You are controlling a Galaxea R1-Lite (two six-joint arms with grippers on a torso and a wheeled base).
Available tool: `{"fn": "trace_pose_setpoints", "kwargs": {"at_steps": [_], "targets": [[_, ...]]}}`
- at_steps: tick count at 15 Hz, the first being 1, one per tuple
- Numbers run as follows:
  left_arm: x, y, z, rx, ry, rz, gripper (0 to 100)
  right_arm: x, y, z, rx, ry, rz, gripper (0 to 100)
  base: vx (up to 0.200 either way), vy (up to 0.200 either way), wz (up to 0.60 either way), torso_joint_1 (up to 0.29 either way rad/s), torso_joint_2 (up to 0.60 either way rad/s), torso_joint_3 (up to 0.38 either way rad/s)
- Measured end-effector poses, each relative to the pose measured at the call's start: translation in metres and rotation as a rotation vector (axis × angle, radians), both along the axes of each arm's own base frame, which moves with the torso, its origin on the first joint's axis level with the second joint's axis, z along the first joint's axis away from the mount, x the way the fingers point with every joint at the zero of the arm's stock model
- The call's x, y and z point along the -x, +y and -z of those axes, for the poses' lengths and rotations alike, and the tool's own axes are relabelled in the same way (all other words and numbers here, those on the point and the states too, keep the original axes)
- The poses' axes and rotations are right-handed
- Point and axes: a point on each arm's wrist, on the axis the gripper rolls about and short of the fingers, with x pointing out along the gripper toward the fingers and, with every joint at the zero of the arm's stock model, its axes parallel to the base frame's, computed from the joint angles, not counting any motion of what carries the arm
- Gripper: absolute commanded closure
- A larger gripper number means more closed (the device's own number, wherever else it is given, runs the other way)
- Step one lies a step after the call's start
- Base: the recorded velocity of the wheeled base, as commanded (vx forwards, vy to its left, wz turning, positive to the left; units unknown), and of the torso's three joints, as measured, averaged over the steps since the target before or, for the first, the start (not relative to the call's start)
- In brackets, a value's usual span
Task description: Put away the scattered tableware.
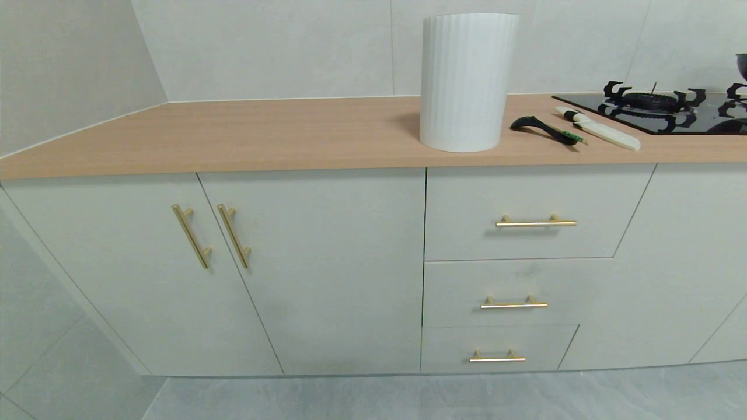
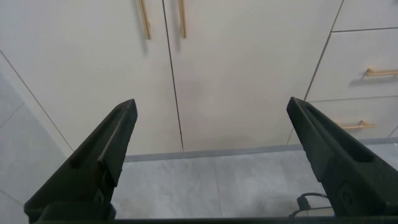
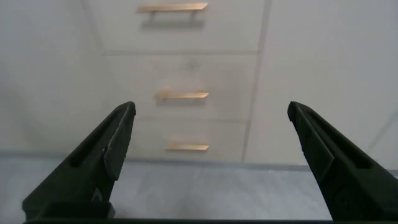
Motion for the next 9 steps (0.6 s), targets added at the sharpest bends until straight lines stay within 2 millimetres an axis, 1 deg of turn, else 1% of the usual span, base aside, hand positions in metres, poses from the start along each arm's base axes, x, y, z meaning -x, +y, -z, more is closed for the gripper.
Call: {"fn": "trace_pose_setpoints", "kwargs": {"at_steps": [2, 5, 7, 9], "targets": [[0.000, 0.000, 0.000, 0.000, 0.000, 0.000, 0, -0.007, 0.001, -0.006, -0.003, 0.077, -0.050, 0, 0.000, 0.000, 0.00, 0.000, 0.00, 0.000], [0.000, 0.000, 0.000, 0.000, 0.000, 0.000, 0, -0.023, 0.002, -0.025, -0.003, 0.184, -0.084, 0, 0.000, 0.000, 0.00, 0.000, 0.00, 0.000], [0.000, 0.000, 0.000, 0.000, 0.000, 0.000, 0, -0.039, 0.002, -0.041, 0.000, 0.262, -0.110, 0, 0.000, 0.000, 0.00, 0.000, 0.00, 0.000], [0.000, 0.000, 0.000, 0.000, 0.000, 0.000, 0, -0.061, 0.005, -0.055, 0.006, 0.340, -0.146, 0, 0.000, 0.000, 0.00, 0.000, 0.00, 0.000]]}}
